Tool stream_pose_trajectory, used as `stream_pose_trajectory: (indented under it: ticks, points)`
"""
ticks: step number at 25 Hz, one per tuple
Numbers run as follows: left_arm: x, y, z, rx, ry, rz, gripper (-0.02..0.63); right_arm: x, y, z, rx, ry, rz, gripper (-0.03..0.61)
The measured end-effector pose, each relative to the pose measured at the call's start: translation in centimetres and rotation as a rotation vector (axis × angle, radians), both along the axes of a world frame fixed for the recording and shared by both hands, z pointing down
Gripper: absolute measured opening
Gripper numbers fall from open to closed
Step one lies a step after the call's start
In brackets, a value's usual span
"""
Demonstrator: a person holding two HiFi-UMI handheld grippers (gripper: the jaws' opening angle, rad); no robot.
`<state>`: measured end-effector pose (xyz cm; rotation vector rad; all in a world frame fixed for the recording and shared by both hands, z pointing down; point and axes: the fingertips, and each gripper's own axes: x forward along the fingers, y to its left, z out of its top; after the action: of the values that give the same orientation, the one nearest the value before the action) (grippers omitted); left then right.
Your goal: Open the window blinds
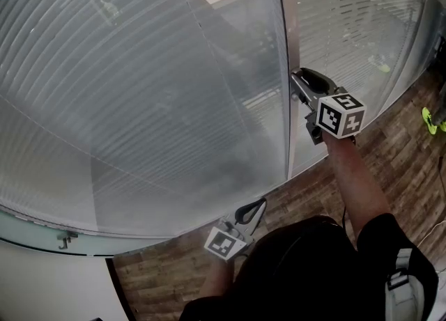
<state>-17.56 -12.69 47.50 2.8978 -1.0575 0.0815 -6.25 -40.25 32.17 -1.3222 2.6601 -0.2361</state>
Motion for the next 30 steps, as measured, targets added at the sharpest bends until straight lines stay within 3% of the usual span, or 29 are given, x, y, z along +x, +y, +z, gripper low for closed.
stream_pose_trajectory:
  ticks: [17, 20, 24, 30]
  points:
    - [0.5, 0.2, 0.0, 0.004, -0.004, 0.000, 0.005, 0.0, -0.1, 0.2, 0.036, 0.063, 0.009, 0.129]
    - [0.4, 0.3, -0.1, 0.001, -0.003, -0.009, 0.005, -0.3, 0.2, -0.3, 0.072, 0.087, -0.005, 0.191]
    - [0.5, 0.3, 0.2, -0.004, -0.007, -0.008, 0.005, 0.4, 0.9, -0.5, 0.158, 0.223, 0.004, 0.227]
    - [0.3, 0.2, 0.8, -0.017, -0.009, 0.000, 0.005, 0.8, 1.3, 0.5, 0.240, 0.480, 0.021, 0.233]
